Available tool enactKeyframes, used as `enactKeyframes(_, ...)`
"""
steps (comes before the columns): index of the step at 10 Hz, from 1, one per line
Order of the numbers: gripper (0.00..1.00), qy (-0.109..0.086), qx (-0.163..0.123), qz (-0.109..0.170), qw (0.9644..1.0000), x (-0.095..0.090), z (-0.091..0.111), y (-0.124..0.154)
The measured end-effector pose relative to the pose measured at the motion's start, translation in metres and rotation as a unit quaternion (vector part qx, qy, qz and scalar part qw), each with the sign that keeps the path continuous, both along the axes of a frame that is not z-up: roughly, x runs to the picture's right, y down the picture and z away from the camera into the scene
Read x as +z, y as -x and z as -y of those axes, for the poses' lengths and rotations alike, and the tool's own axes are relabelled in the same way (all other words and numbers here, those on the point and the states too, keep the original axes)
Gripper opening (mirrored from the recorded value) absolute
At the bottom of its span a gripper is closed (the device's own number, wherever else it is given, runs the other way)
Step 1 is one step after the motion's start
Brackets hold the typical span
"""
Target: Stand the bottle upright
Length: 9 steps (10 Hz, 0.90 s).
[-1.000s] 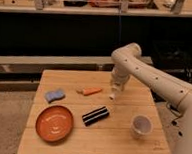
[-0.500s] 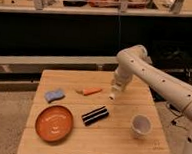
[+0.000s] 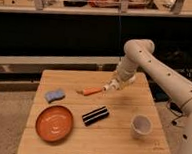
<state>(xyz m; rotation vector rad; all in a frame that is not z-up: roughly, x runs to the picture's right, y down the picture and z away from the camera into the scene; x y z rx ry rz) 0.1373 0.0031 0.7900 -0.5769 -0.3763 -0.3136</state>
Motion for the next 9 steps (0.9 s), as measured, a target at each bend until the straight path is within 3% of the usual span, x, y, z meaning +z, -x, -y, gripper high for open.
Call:
enactKeyframes(2, 0.00, -0.003, 0.061, -0.001, 0.9981, -0.019, 0.019, -0.006)
enactKeyframes(4, 0.00, -0.008, 0.158, 0.027, 0.9871, -0.040, 0.026, -0.015)
enactKeyframes(6, 0.00, -0.011, 0.209, 0.037, 0.9772, -0.050, 0.016, -0.022)
enactKeyframes(7, 0.00, -0.010, 0.240, 0.056, 0.9690, -0.052, 0.009, -0.024)
enactKeyframes(9, 0.00, -0.012, 0.273, 0.080, 0.9587, -0.052, 0.002, -0.027)
